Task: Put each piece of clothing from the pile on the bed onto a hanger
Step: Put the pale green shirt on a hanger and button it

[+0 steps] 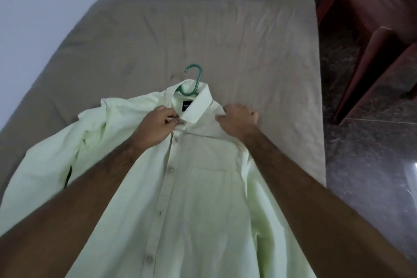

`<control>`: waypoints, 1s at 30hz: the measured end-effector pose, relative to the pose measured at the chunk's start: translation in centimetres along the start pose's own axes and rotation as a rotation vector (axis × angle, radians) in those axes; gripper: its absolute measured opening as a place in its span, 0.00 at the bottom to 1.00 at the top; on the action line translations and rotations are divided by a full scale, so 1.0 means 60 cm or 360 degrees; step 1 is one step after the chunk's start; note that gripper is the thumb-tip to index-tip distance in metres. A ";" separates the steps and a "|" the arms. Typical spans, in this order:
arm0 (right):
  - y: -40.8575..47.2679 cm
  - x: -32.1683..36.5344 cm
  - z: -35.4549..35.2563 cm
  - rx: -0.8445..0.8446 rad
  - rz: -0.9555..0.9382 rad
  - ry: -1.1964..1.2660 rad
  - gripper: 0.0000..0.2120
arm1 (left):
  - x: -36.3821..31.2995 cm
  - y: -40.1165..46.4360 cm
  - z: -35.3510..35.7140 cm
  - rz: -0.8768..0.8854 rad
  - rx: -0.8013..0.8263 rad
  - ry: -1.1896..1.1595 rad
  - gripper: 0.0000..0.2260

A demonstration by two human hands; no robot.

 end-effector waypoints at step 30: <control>-0.427 0.141 -1.193 -0.0397 -0.1443 0.0032 0.15 | -0.850 -0.337 -0.949 0.0033 -0.1064 0.0668 0.08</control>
Point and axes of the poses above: each hand's wrist, its own y-axis towards the middle knuckle, its own z-axis out of the palm, x = y × z, the point moved 7 cm from there along y, towards the middle knuckle, and after that the axes turned 7 degrees about -x, right-handed, at the moved point
